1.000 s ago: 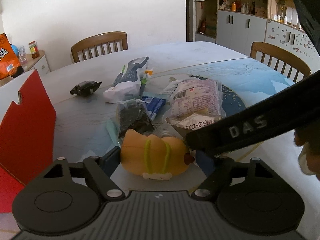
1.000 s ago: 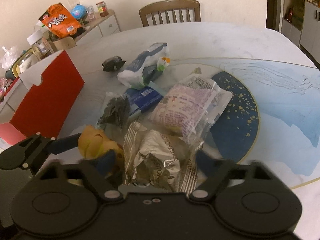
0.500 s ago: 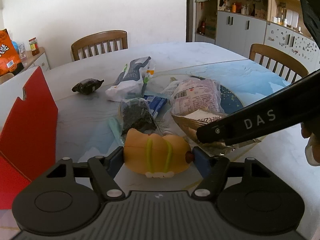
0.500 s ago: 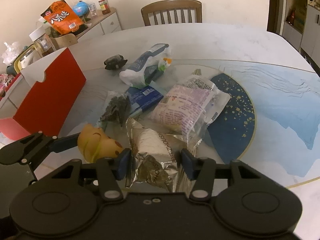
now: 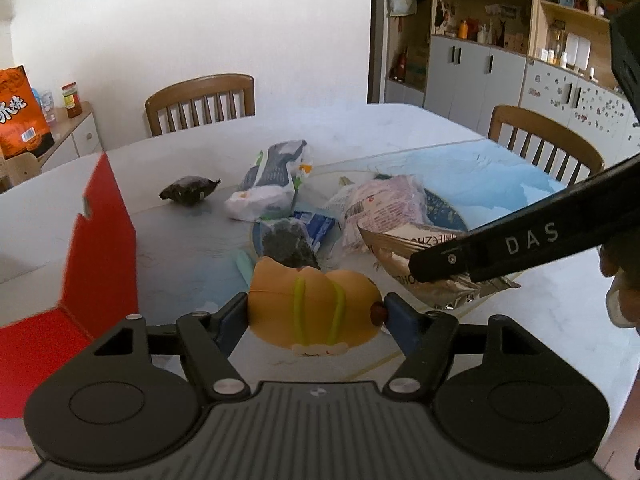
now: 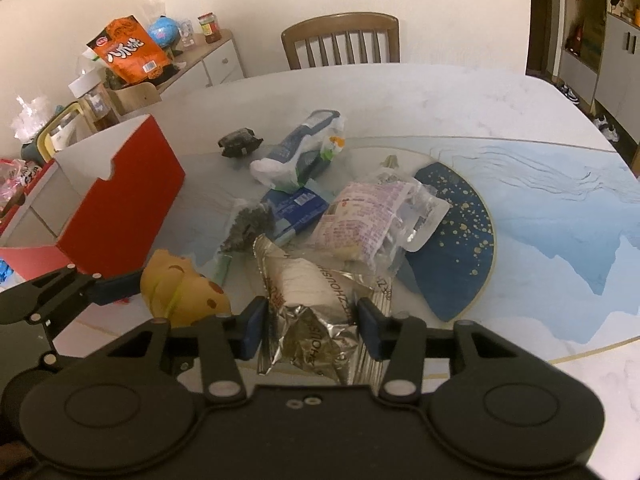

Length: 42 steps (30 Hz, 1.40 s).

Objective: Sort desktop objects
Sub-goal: 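Carry the toy and silver packet with both tools over the red box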

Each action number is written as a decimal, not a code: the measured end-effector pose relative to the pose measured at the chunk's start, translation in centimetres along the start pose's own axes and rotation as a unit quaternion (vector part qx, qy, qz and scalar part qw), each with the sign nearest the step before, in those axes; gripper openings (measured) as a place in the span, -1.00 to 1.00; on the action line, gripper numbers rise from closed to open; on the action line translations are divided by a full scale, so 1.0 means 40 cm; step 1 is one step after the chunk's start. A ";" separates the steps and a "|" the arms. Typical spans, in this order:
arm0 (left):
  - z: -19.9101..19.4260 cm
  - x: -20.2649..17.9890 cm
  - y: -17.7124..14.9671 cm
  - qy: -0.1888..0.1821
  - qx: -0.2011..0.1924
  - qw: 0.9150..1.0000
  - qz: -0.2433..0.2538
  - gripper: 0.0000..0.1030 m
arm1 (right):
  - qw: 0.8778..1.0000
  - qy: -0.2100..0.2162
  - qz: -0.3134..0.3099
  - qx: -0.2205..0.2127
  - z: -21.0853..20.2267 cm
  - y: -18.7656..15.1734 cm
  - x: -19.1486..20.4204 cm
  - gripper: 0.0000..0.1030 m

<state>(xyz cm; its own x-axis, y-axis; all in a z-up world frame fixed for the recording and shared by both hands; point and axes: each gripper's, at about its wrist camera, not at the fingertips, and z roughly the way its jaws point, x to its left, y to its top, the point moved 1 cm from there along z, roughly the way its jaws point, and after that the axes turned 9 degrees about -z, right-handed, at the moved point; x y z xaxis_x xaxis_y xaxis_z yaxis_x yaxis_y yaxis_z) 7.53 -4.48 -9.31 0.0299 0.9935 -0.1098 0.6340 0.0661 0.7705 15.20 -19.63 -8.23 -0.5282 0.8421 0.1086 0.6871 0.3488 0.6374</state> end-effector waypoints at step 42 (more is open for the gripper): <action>-0.433 0.340 0.092 0.101 -0.075 0.989 -0.083 0.41 | 0.979 0.108 -0.135 -0.109 -0.197 0.169 0.419 -0.07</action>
<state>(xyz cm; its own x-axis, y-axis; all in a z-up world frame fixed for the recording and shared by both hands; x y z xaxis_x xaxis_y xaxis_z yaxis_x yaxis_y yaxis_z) -3.11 10.90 2.91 -0.2289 0.9652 -0.1264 0.4958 0.2273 0.8381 7.06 -6.41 3.88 -0.7851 0.6167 0.0568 0.3968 0.4305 0.8107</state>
